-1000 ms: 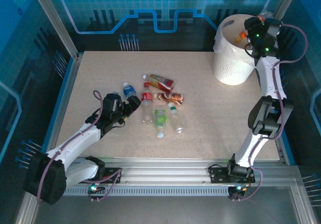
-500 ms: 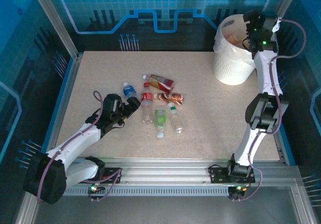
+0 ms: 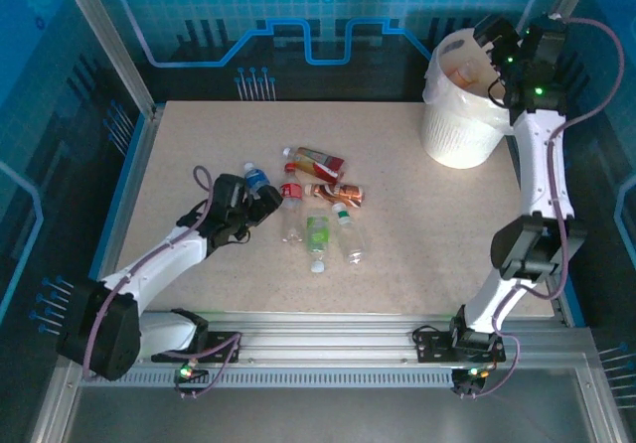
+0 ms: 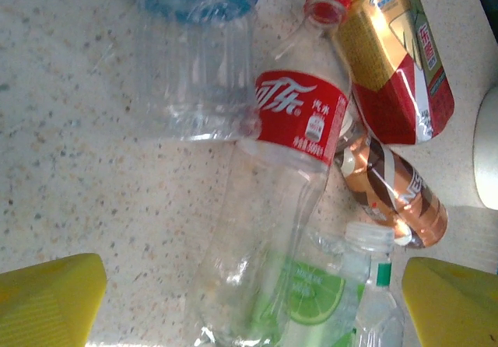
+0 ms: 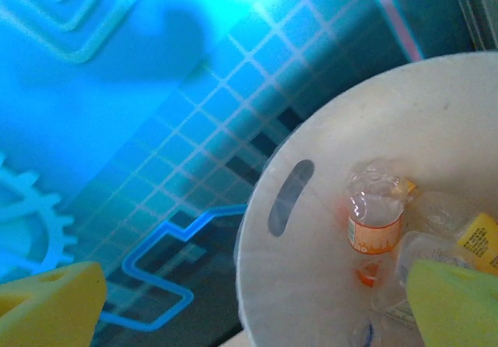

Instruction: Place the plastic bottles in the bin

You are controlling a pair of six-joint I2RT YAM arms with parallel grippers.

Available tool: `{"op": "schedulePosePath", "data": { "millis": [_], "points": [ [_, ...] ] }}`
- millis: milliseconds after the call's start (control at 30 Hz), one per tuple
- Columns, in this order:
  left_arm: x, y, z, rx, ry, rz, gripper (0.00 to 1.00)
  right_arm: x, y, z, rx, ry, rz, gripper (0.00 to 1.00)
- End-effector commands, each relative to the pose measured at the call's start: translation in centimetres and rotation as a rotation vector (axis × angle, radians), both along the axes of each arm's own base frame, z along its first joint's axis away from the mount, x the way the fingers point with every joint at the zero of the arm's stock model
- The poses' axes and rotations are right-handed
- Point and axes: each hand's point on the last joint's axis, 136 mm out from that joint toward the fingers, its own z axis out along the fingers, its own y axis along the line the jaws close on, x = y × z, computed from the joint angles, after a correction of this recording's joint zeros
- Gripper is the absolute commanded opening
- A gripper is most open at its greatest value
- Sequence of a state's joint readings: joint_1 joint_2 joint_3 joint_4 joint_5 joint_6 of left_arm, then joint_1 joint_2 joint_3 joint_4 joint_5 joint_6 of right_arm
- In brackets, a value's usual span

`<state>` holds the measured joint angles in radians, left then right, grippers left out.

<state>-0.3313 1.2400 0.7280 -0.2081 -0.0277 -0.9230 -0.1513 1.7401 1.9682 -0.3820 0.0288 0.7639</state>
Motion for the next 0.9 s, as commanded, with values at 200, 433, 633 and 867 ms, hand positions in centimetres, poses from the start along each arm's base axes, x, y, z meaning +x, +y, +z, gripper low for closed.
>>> {"op": "schedulePosePath", "data": {
  "millis": [200, 433, 633, 867],
  "points": [
    [3.5, 3.0, -1.4, 0.233, 0.110, 0.015, 0.99, -7.0, 7.7, -0.1, -0.198, -0.041, 0.346, 1.00],
    [6.0, 2.4, -2.8, 0.239, 0.140, -0.067, 0.96, -12.2, 13.8, -4.1, -0.236, -0.017, 0.627, 1.00],
    [6.5, 2.4, -4.9, 0.267, 0.199, -0.096, 0.87, -15.7, 16.3, -8.3, -0.246, 0.067, 0.709, 1.00],
    [7.1, 2.3, -6.6, 0.249, 0.220, -0.132, 0.79, -18.1, 16.9, -11.3, -0.209, 0.111, 0.709, 1.00]
  ]
}}
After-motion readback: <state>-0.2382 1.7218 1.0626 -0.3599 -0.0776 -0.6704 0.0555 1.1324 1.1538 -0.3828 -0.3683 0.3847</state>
